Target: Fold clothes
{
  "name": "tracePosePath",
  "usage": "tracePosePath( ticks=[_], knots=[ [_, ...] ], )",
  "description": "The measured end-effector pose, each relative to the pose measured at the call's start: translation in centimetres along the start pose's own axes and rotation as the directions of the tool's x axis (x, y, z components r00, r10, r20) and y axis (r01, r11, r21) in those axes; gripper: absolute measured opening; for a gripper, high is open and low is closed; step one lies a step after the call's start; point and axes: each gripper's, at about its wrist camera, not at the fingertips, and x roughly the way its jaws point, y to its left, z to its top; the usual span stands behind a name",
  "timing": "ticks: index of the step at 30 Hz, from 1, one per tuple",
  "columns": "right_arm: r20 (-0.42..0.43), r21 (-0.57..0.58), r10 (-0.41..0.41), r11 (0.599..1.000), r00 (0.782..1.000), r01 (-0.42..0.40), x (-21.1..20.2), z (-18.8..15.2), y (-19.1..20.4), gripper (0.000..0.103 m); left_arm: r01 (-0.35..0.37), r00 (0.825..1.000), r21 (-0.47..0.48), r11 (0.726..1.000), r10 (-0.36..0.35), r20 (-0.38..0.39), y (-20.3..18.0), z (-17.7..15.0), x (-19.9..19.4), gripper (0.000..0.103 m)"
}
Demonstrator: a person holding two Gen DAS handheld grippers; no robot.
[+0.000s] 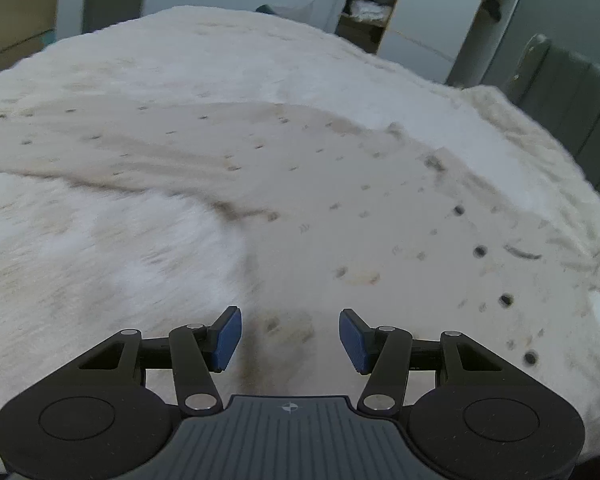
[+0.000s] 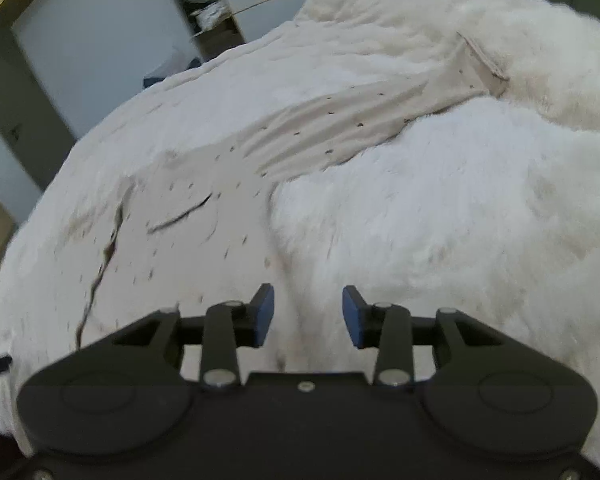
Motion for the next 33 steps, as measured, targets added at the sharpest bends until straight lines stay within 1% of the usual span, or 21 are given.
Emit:
tracePosePath(
  ticks=[2, 3, 4, 5, 6, 7, 9, 11, 13, 14, 16, 19, 20, 23, 25, 27, 28, 30, 31, 32, 33],
  knots=[
    [-0.03, 0.023, 0.019, 1.0, 0.999, -0.019, 1.9, 0.5, -0.3, 0.035, 0.031, 0.999, 0.038, 0.999, -0.032, 0.012, -1.7, -0.1, 1.0, 0.05],
    [-0.094, 0.036, 0.062, 0.998, 0.994, -0.059, 3.6, 0.3, -0.4, 0.035, 0.045, 0.999, 0.058, 0.997, -0.046, 0.018, -2.5, -0.1, 1.5, 0.051],
    [-0.109, 0.034, 0.067, 0.997, 0.992, -0.064, 3.7, 0.2, -0.4, 0.024, 0.042, 0.999, 0.091, 0.995, -0.045, 0.024, -3.3, -0.4, 2.0, 0.051],
    [-0.194, 0.016, 0.085, 0.996, 0.977, -0.084, 4.8, -0.1, -0.2, 0.011, 0.038, 0.999, 0.109, 0.993, -0.042, 0.027, -3.7, -0.7, 2.3, 0.051],
    [-0.26, -0.027, 0.064, 0.997, 0.963, -0.073, 5.6, -0.4, 0.0, 0.008, 0.044, 0.998, 0.134, 0.99, -0.048, 0.031, -4.1, -1.3, 2.9, 0.051],
    [-0.293, -0.091, 0.015, 0.995, 0.956, -0.043, 5.8, -0.3, 0.2, 0.008, 0.048, 0.998, 0.159, 0.986, -0.054, 0.034, -4.4, -1.9, 3.4, 0.051],
    [-0.243, -0.143, 0.011, 0.989, 0.97, -0.047, 4.2, 1.9, -0.7, 0.015, 0.043, 0.998, 0.183, 0.982, -0.051, 0.044, -4.5, -3.1, 4.1, 0.051],
    [-0.136, -0.117, -0.044, 0.993, 0.99, 0.028, 3.1, 5.4, -2.7, 0.032, 0.023, 0.999, 0.226, 0.974, -0.033, 0.041, -5.0, -3.9, 4.7, 0.051],
    [-0.033, -0.069, -0.117, 0.991, 0.993, 0.114, 2.7, 9.0, -5.2, 0.044, 0.007, 0.999, 0.258, 0.966, -0.019, 0.045, -5.5, -4.2, 5.1, 0.054],
    [0.014, -0.036, -0.159, 0.987, 0.987, 0.16, 2.8, 10.7, -6.6, 0.047, 0.017, 0.998, 0.25, 0.968, -0.03, 0.049, -5.6, -4.2, 5.2, 0.054],
    [0.058, 0.037, -0.223, 0.975, 0.973, 0.221, 3.6, 13.1, -9.4, 0.047, 0.014, 0.998, 0.248, 0.969, -0.029, 0.059, -5.6, -4.3, 5.6, 0.055],
    [0.107, 0.184, -0.344, 0.929, 0.933, 0.321, 5.9, 16.6, -14.7, 0.047, 0.003, 0.998, 0.266, 0.964, -0.02, 0.062, -5.8, -4.7, 6.0, 0.056],
    [0.115, 0.215, -0.36, 0.919, 0.926, 0.331, 7.1, 17.5, -16.4, 0.046, 0.001, 0.998, 0.267, 0.964, -0.018, 0.064, -5.9, -4.7, 6.0, 0.056],
    [0.133, 0.272, -0.359, 0.91, 0.924, 0.314, 9.6, 18.8, -19.1, 0.046, -0.014, 0.997, 0.28, 0.96, -0.006, 0.071, -6.1, -4.8, 6.0, 0.057],
    [0.152, 0.299, -0.362, 0.904, 0.92, 0.306, 11.2, 19.3, -20.4, 0.041, -0.026, 0.997, 0.285, 0.958, 0.005, 0.075, -6.4, -5.0, 6.2, 0.058],
    [0.165, 0.286, -0.366, 0.906, 0.916, 0.311, 11.7, 19.8, -20.6, 0.023, -0.034, 0.997, 0.291, 0.956, 0.012, 0.077, -6.6, -5.0, 6.4, 0.059],
    [0.173, 0.275, -0.359, 0.912, 0.917, 0.305, 11.7, 20.0, -20.5, 0.001, -0.038, 0.997, 0.294, 0.955, 0.016, 0.078, -6.7, -5.1, 6.5, 0.06],
    [0.204, 0.237, -0.332, 0.93, 0.921, 0.283, 11.0, 20.7, -20.4, 0.001, -0.042, 0.997, 0.295, 0.955, 0.019, 0.08, -6.8, -5.1, 6.7, 0.061],
    [0.225, 0.228, -0.337, 0.93, 0.914, 0.287, 10.5, 20.9, -20.4, 0.001, -0.044, 0.996, 0.294, 0.955, 0.021, 0.083, -6.8, -5.1, 6.7, 0.061],
    [0.249, 0.215, -0.357, 0.927, 0.9, 0.308, 9.5, 21.3, -20.2, 0.001, -0.045, 0.996, 0.294, 0.955, 0.022, 0.084, -6.8, -5.1, 6.7, 0.061],
    [0.252, 0.227, -0.401, 0.909, 0.881, 0.349, 8.4, 21.7, -20.4, 0.001, -0.047, 0.996, 0.295, 0.954, 0.023, 0.086, -6.9, -5.1, 6.8, 0.061]
  ],
)
